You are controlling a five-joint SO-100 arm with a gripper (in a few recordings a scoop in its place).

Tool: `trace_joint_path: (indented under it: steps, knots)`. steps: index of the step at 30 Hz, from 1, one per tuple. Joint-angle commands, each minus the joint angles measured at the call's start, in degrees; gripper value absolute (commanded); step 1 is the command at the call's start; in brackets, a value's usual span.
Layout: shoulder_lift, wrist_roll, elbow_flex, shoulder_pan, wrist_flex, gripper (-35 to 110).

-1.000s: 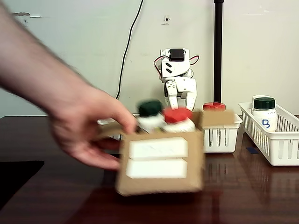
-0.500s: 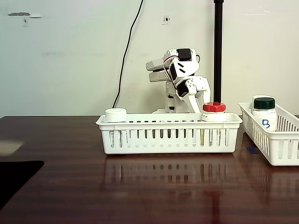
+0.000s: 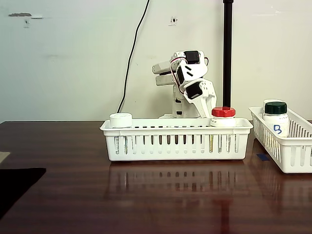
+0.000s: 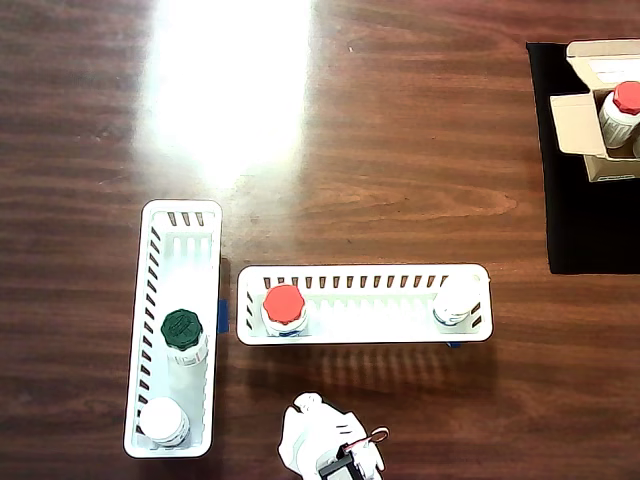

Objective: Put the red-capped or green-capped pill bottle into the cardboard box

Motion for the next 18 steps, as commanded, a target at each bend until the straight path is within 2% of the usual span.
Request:
trace_joint_path:
  steps: [1, 18]
  knots:
    - [4.7, -4.2, -0.1, 0.4, -0.6, 1]
    - [4.7, -11.2, -0.1, 0.4, -0.6, 1]
